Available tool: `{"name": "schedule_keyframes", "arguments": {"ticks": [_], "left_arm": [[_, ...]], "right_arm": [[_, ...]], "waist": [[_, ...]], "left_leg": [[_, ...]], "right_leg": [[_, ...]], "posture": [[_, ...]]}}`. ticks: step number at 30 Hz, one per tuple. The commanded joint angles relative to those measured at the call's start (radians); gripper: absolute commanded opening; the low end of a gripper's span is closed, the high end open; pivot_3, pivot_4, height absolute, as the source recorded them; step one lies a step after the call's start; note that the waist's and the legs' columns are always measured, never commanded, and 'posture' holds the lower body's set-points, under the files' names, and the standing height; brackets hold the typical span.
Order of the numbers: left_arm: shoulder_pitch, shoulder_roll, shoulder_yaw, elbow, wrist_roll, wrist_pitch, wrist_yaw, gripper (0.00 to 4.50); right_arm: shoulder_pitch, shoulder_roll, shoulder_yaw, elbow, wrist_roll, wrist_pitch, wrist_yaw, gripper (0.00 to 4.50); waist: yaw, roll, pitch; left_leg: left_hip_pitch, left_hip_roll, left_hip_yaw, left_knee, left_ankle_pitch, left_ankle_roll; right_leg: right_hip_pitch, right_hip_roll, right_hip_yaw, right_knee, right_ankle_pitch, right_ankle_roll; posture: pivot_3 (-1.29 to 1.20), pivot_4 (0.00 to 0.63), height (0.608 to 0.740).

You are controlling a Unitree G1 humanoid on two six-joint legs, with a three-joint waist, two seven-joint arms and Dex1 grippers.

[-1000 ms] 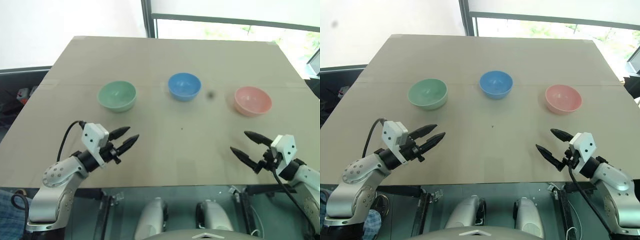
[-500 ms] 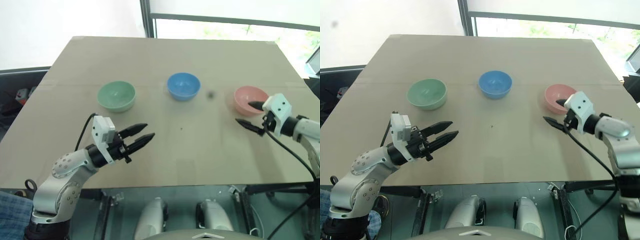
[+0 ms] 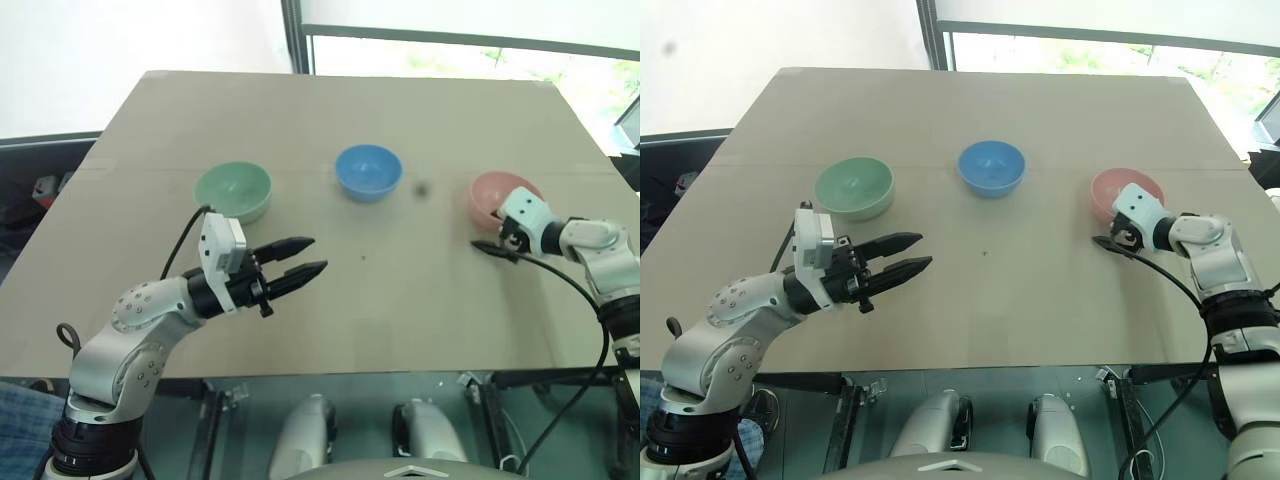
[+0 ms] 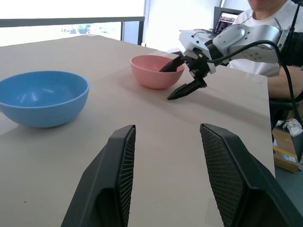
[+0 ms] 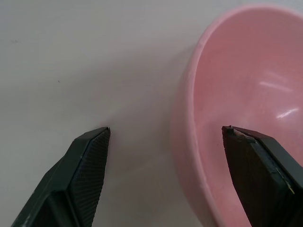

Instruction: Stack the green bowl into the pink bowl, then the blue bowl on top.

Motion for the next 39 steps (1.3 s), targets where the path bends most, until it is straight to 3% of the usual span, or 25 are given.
{"name": "schedule_keyframes", "arguments": {"ticks": [1, 4, 8, 10, 15, 20, 26, 31, 39], "left_arm": [[-0.013, 0.011, 0.003, -0.042, -0.015, 0.002, -0.002, 2.38], [-0.014, 0.011, 0.001, -0.041, -0.012, 0.0, -0.002, 2.38], [-0.009, 0.011, 0.004, -0.04, -0.012, -0.001, -0.002, 2.38], [0.005, 0.014, 0.01, -0.032, -0.007, -0.008, -0.009, 2.38], [0.032, 0.022, 0.025, -0.008, 0.003, -0.028, -0.028, 2.38], [0.036, 0.025, 0.041, 0.013, 0.015, -0.043, -0.031, 2.38], [0.059, 0.04, 0.061, 0.066, 0.057, -0.079, -0.045, 2.38], [0.08, 0.056, 0.092, 0.132, 0.08, -0.109, -0.07, 2.38], [0.101, 0.079, 0.124, 0.197, 0.11, -0.15, -0.105, 2.38]], "right_arm": [[-0.053, 0.011, 0.012, 0.063, -0.041, -0.024, -0.013, 3.45], [-0.07, 0.022, 0.011, 0.086, -0.048, -0.043, -0.007, 2.4], [-0.073, 0.027, 0.01, 0.094, -0.054, -0.057, -0.002, 0.54], [-0.071, 0.027, 0.009, 0.094, -0.055, -0.062, -0.001, 0.06], [-0.029, 0.01, 0.022, 0.033, -0.074, -0.093, 0.015, 0.06], [0.062, 0.001, 0.007, -0.174, -0.04, -0.045, 0.048, 0.06], [0.127, 0.034, 0.018, -0.552, -0.003, 0.142, 0.06, 0.06], [0.178, 0.118, 0.114, -0.883, 0.026, 0.342, 0.06, 0.06], [0.183, 0.224, 0.257, -1.08, 0.013, 0.623, -0.018, 0.06]], "waist": [[-0.002, 0.0, 0.0], [-0.001, 0.0, 0.0], [-0.001, 0.0, 0.0], [-0.003, 0.0, 0.0], [-0.007, 0.0, 0.0], [-0.008, 0.0, 0.0], [-0.014, 0.001, 0.0], [-0.018, 0.001, 0.0], [-0.002, 0.0, 0.0]], "left_leg": [[0.0, 0.0, 0.0, 0.0, 0.0, 0.0], [0.0, 0.0, 0.0, 0.0, 0.0, 0.0], [0.0, 0.0, 0.0, 0.0, 0.0, 0.0], [0.0, 0.0, 0.0, 0.0, 0.0, 0.0], [0.0, 0.0, 0.0, 0.0, 0.0, 0.0], [0.0, 0.0, -0.001, 0.0, 0.0, 0.0], [0.0, 0.001, -0.001, 0.0, 0.0, 0.0], [-0.001, 0.001, -0.001, -0.001, 0.0, -0.001], [-0.002, 0.0, -0.002, 0.0, 0.0, -0.001]], "right_leg": [[0.0, 0.0, 0.0, 0.0, 0.0, 0.0], [0.0, 0.0, 0.0, 0.0, 0.0, 0.0], [0.0, 0.0, 0.0, 0.0, 0.0, 0.0], [0.0, 0.0, 0.0, 0.0, 0.0, 0.0], [0.001, 0.0, 0.0, 0.0, 0.0, 0.0], [0.001, 0.0, -0.001, 0.0, 0.0, 0.0], [0.0, 0.0, 0.0, 0.001, 0.0, 0.0], [-0.001, 0.0, -0.001, 0.001, 0.0, 0.0], [-0.002, -0.001, -0.003, 0.0, 0.0, 0.0]], "posture": [[0.0, 0.15, 0.74], [0.0, 0.15, 0.74], [0.0, 0.15, 0.74], [0.0, 0.15, 0.74], [0.0, 0.15, 0.74], [0.0, 0.15, 0.74], [0.0, 0.15, 0.74], [0.0, 0.15, 0.74], [0.0, 0.15, 0.74]]}}
